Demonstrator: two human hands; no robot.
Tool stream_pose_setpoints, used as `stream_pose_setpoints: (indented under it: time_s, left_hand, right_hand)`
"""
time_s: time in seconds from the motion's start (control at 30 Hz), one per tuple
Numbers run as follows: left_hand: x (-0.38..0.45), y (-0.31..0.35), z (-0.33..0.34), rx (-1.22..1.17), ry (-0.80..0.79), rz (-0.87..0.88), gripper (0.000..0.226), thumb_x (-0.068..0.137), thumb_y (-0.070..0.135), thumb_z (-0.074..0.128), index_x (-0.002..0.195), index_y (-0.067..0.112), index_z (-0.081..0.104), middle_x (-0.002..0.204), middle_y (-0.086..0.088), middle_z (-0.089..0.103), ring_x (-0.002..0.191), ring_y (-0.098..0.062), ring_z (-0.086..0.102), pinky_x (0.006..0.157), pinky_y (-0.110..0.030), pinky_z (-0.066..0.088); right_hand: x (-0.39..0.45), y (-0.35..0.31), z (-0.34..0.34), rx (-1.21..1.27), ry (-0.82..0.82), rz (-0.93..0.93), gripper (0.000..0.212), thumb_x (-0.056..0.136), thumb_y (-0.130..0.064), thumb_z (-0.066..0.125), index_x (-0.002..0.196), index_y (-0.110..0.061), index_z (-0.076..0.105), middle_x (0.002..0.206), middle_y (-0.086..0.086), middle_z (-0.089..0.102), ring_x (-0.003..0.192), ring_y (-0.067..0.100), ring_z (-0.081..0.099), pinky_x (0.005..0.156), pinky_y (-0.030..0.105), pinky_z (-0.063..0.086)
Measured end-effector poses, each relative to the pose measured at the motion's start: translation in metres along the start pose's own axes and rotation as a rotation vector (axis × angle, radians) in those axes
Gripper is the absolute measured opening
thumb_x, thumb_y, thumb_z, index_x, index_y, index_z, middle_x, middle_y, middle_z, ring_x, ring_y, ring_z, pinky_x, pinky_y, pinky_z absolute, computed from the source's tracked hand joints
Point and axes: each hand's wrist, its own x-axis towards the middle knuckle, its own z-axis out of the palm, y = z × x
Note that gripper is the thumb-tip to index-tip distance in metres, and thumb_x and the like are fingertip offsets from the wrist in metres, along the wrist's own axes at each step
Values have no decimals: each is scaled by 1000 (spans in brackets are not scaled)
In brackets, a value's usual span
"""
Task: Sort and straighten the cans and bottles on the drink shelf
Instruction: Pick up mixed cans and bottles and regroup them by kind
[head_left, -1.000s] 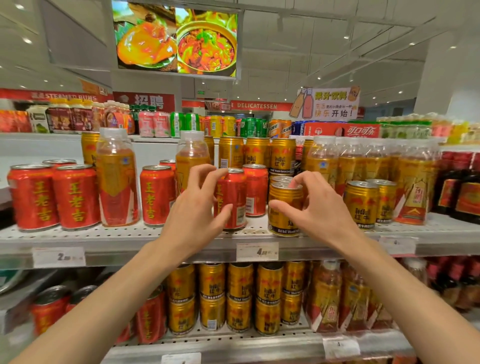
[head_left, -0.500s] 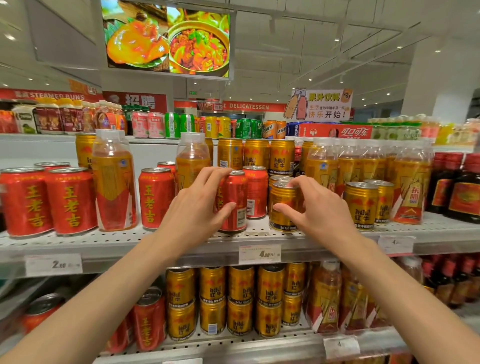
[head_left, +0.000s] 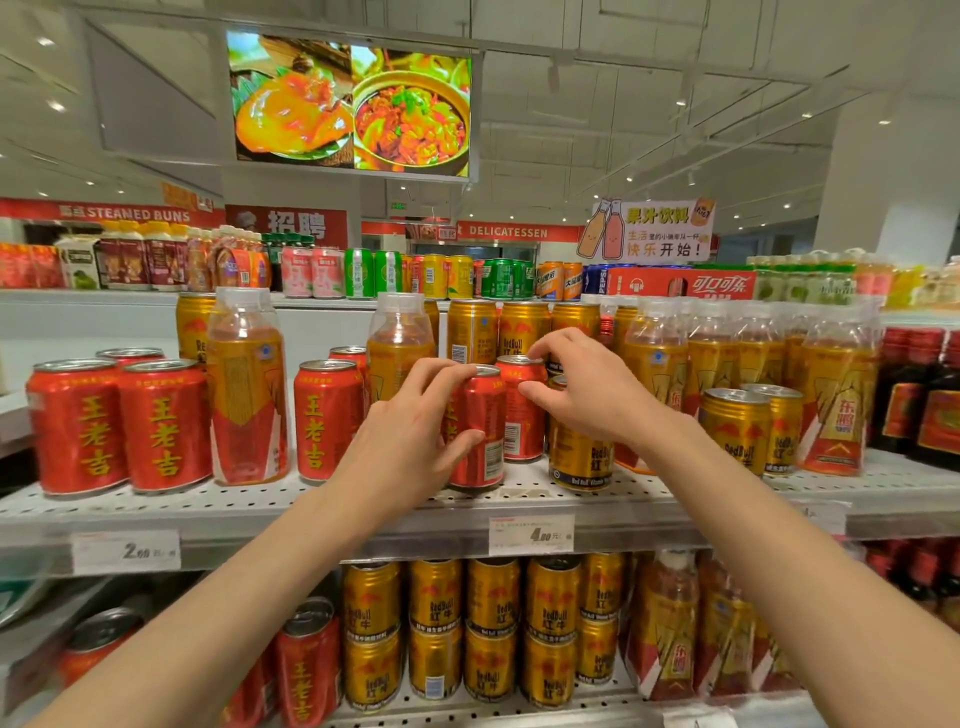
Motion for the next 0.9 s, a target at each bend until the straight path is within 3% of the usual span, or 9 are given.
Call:
stream_pose_setpoints:
  time_s: [0.17, 0.27, 0.47, 0.63, 0.73, 0.83, 0.9]
  left_hand:
    - [-1, 1, 0, -21, 9, 6, 64, 90, 40, 70, 145, 30, 41, 140, 11, 44, 69, -5, 63, 75, -35, 60]
    - [-1, 2, 0, -24, 16, 9, 64, 90, 40, 70, 145, 30, 41, 140, 10, 44, 70, -6, 64, 76, -34, 60]
    - [-2, 2, 2, -21, 23, 3, 64, 90, 40, 70, 145, 30, 40, 142, 11, 43, 71, -6, 65, 77, -33, 60]
    - [-1, 2, 2, -21, 31, 1, 64, 90, 40, 70, 145, 28, 41, 142, 9, 44, 70, -8, 65, 76, -34, 61]
    - [-1, 5, 6, -19, 40, -12, 64, 90, 39, 70, 145, 26, 41, 143, 6, 44, 75, -14, 67, 77, -36, 61]
    - [3, 9, 12, -6, 42, -43, 63, 90, 38, 70, 145, 26, 41, 145, 4, 43, 81, -23, 70, 80, -44, 60]
    - [6, 9, 15, -1, 30, -55, 63, 89, 37, 71, 144, 26, 41, 146, 3, 43, 85, -26, 70, 83, -48, 58]
  right_hand:
    - [8, -1, -2, 119, -114, 64, 39, 88, -47, 72, 108, -23, 48, 115, 0, 63, 97, 20, 60, 82, 38, 56]
    - [6, -1, -4, 169, -119, 68, 41, 85, -48, 74, 102, -21, 48, 109, -2, 63, 96, 21, 62, 82, 42, 58]
    - [-1, 0, -2, 311, 7, 79, 38, 85, -49, 74, 95, -23, 48, 111, -4, 63, 93, 18, 61, 66, 26, 49]
    - [-2, -5, -20, 449, 194, 120, 40, 86, -46, 73, 100, -17, 49, 108, -6, 60, 90, 12, 57, 63, 16, 42]
    - [-9, -5, -30, 518, 253, 134, 36, 89, -41, 72, 100, -17, 47, 115, -3, 58, 86, 1, 55, 60, 12, 40]
    - [-16, -3, -41, 596, 334, 165, 34, 90, -40, 71, 99, -18, 46, 119, -2, 57, 94, 3, 56, 65, 10, 43]
    - [-19, 0, -48, 653, 370, 174, 35, 87, -47, 71, 97, -23, 47, 125, 0, 57, 109, 18, 58, 84, 28, 54]
